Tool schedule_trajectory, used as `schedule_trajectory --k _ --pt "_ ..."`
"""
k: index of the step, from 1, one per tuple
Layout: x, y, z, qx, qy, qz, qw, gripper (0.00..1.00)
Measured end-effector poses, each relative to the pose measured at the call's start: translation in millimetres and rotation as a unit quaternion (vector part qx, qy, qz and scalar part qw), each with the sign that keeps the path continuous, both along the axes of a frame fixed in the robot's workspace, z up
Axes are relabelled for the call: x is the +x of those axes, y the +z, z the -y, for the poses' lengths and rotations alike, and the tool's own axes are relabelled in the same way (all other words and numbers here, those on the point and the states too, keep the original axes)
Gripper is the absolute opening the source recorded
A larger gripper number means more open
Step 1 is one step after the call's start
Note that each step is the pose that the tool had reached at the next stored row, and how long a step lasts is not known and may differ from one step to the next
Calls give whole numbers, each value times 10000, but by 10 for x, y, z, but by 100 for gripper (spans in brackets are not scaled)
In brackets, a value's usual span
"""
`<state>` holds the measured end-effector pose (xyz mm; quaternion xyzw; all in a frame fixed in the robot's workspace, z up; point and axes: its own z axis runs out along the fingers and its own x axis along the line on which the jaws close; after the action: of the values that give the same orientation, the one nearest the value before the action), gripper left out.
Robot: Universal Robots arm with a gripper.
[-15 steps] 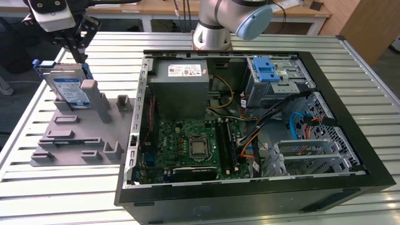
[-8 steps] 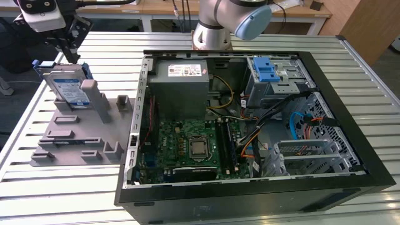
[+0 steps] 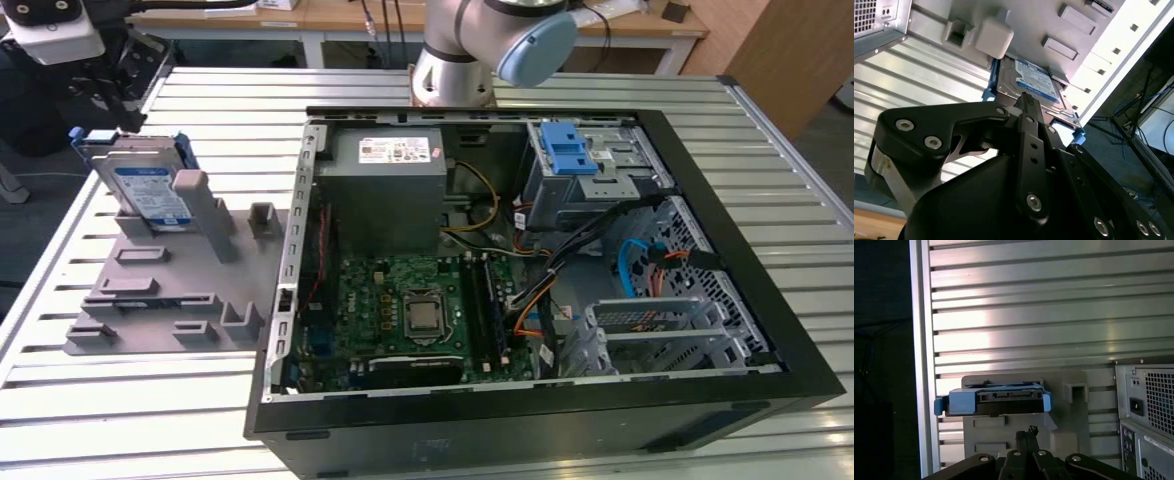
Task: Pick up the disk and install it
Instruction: 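Reach for the disk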
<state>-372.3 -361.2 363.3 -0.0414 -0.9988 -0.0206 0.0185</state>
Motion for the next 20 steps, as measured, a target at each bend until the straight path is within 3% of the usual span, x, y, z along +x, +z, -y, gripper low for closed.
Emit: schedule_trajectory --k 13,20 --pt "-354 -47 -64 0 0 0 10000 11" --pt "-448 -68 -102 0 0 0 10000 11"
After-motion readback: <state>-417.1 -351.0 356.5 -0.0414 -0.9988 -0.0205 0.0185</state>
